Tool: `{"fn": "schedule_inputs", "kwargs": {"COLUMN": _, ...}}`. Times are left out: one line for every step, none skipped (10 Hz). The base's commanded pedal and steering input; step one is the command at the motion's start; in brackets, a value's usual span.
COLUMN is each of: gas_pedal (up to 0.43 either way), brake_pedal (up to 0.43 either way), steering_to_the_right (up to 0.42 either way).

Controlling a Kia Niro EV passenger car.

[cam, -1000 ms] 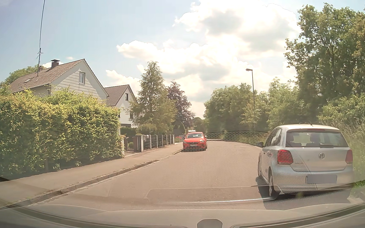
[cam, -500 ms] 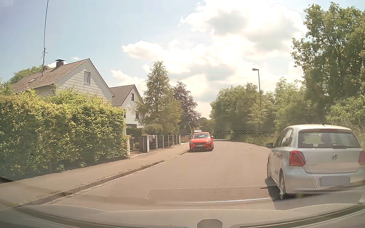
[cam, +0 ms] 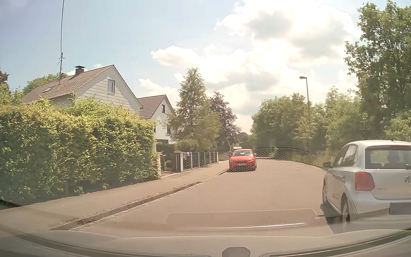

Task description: Follow the waypoints while adhering to traffic rules and regulations

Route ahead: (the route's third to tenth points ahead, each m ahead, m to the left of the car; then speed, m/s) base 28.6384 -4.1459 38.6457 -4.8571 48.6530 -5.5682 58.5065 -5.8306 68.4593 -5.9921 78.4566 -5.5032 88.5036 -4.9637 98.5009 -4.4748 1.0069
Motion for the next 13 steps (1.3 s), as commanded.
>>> {"fn": "schedule_inputs", "kwargs": {"gas_pedal": 0.15, "brake_pedal": 0.0, "steering_to_the_right": -0.498}}
{"fn": "schedule_inputs", "kwargs": {"gas_pedal": 0.15, "brake_pedal": 0.0, "steering_to_the_right": -0.462}}
{"fn": "schedule_inputs", "kwargs": {"gas_pedal": 0.15, "brake_pedal": 0.0, "steering_to_the_right": -0.419}}
{"fn": "schedule_inputs", "kwargs": {"gas_pedal": 0.15, "brake_pedal": 0.0, "steering_to_the_right": -0.382}}
{"fn": "schedule_inputs", "kwargs": {"gas_pedal": 0.157, "brake_pedal": 0.0, "steering_to_the_right": -0.318}}
{"fn": "schedule_inputs", "kwargs": {"gas_pedal": 0.177, "brake_pedal": 0.0, "steering_to_the_right": -0.246}}
{"fn": "schedule_inputs", "kwargs": {"gas_pedal": 0.177, "brake_pedal": 0.0, "steering_to_the_right": -0.181}}
{"fn": "schedule_inputs", "kwargs": {"gas_pedal": 0.177, "brake_pedal": 0.0, "steering_to_the_right": -0.1}}
{"fn": "schedule_inputs", "kwargs": {"gas_pedal": 0.177, "brake_pedal": 0.0, "steering_to_the_right": -0.032}}
{"fn": "schedule_inputs", "kwargs": {"gas_pedal": 0.177, "brake_pedal": 0.0, "steering_to_the_right": 0.052}}
{"fn": "schedule_inputs", "kwargs": {"gas_pedal": 0.177, "brake_pedal": 0.0, "steering_to_the_right": 0.108}}
{"fn": "schedule_inputs", "kwargs": {"gas_pedal": 0.177, "brake_pedal": 0.0, "steering_to_the_right": 0.128}}
{"fn": "schedule_inputs", "kwargs": {"gas_pedal": 0.189, "brake_pedal": 0.0, "steering_to_the_right": 0.161}}
